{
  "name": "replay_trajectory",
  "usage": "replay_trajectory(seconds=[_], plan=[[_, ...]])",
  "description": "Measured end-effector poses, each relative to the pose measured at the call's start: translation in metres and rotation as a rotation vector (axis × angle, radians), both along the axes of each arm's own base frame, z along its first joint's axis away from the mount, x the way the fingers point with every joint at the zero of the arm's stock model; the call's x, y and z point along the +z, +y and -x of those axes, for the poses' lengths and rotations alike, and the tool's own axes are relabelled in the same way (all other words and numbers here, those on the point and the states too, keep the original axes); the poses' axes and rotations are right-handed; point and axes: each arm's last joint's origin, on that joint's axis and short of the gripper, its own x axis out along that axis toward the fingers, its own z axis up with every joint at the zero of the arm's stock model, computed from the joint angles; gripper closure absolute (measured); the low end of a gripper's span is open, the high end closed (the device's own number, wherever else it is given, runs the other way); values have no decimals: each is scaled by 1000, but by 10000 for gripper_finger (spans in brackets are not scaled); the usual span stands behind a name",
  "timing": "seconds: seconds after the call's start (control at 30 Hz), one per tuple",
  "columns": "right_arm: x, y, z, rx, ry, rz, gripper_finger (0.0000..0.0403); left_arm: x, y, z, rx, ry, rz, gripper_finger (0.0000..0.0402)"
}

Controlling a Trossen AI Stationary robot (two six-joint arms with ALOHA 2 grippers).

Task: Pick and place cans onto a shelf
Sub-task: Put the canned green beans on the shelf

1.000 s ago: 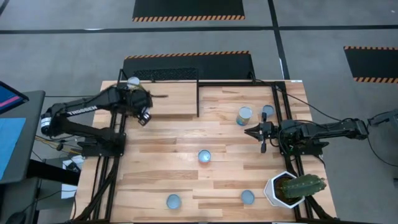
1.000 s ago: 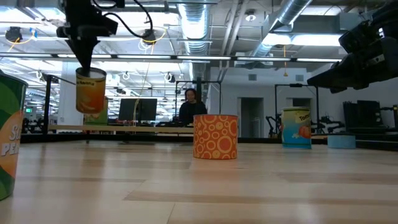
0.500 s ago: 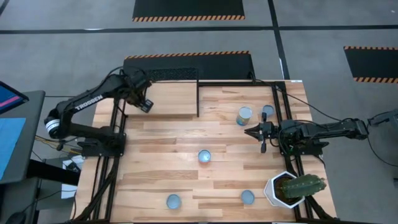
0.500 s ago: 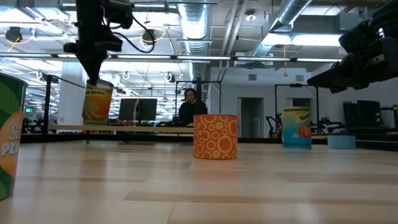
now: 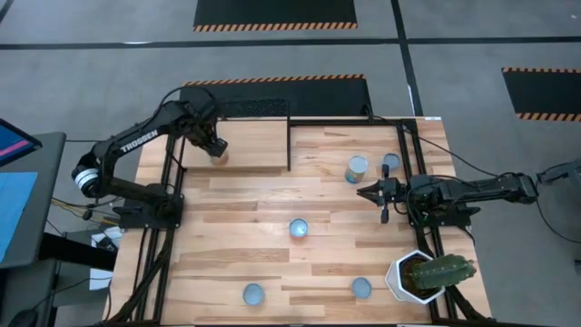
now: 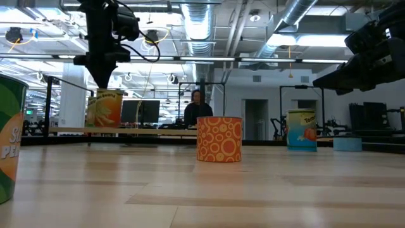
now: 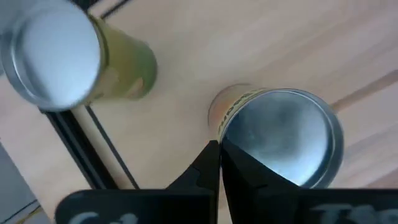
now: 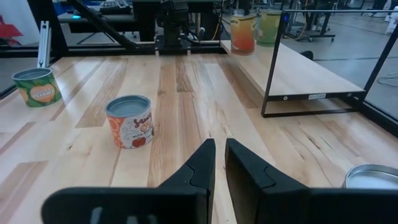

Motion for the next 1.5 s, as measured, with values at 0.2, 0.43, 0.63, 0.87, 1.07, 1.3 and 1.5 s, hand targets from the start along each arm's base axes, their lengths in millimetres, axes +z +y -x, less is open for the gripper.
replay_trajectory(seconds=[0.2, 0.43, 0.63, 0.87, 1.07, 1.3, 1.5], plan=[[0, 1, 0, 24, 4, -4, 343, 1, 5, 3, -17, -3, -19, 401], [0, 1, 0, 23, 4, -4, 343, 1, 8, 3, -28, 4, -47, 401], [-1, 2, 0, 57, 12, -9, 343, 2, 10, 3, -41, 19, -85, 401], [-1, 2, 0, 67, 13, -11, 343, 2, 10, 3, -35, 22, -89, 401], [-1, 2, 0, 69, 13, -12, 343, 2, 12, 4, -25, 30, -96, 399], [-1, 2, 0, 71, 13, -12, 343, -5, 17, 5, -15, 48, -78, 352], [-1, 2, 0, 71, 13, -12, 343, -12, 25, 0, -25, 68, -72, 314]])
